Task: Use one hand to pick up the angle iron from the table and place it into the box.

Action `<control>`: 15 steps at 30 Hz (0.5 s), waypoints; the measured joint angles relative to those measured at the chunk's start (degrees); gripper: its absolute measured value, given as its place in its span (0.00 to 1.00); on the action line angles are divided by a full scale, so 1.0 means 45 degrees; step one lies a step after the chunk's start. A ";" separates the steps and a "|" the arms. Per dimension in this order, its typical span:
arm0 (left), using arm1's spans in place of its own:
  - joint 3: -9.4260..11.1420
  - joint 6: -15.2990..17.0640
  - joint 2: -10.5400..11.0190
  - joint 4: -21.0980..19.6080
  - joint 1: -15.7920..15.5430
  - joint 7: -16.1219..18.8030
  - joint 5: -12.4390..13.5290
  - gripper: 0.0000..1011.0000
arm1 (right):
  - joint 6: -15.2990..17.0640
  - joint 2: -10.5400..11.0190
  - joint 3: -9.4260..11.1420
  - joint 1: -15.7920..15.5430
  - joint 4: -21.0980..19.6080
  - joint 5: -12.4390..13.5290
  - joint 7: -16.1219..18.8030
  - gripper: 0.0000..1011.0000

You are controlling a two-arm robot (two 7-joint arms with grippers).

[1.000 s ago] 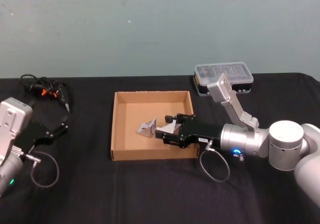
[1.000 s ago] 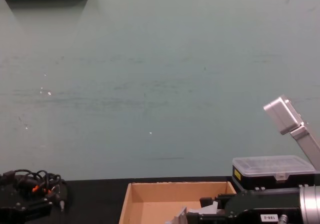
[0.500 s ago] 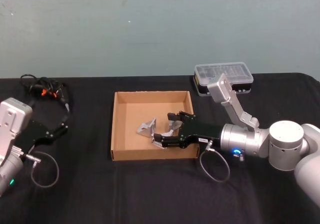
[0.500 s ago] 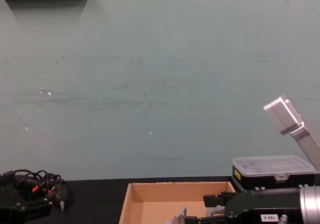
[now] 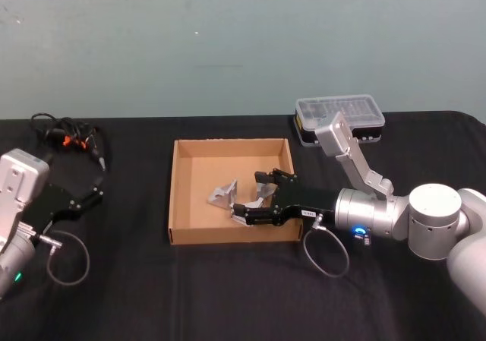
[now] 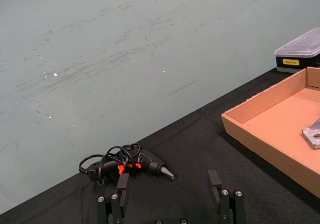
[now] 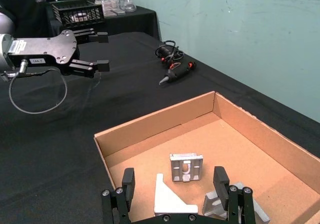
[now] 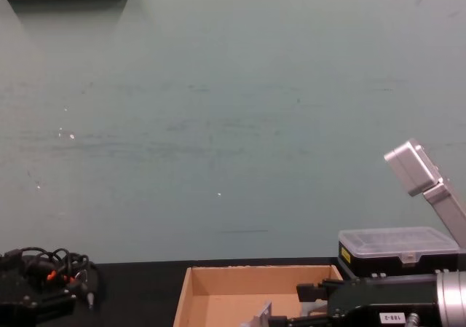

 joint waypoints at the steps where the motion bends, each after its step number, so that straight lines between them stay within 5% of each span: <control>1: 0.0000 0.0000 0.0000 0.0000 0.0000 0.0000 0.0000 0.99 | 0.0000 0.0000 0.0000 0.0000 0.0000 0.0000 0.0001 0.99; 9: 0.0001 0.0001 0.0000 0.0000 0.0000 0.0000 -0.0001 0.99 | -0.0113 0.0258 0.0764 -0.0843 -0.1360 0.0339 -0.0806 0.99; 15: 0.0001 0.0001 0.0000 0.0000 0.0000 0.0000 0.0000 0.99 | -0.0743 0.0204 0.1762 -0.1991 -0.2706 0.0378 -0.2874 0.99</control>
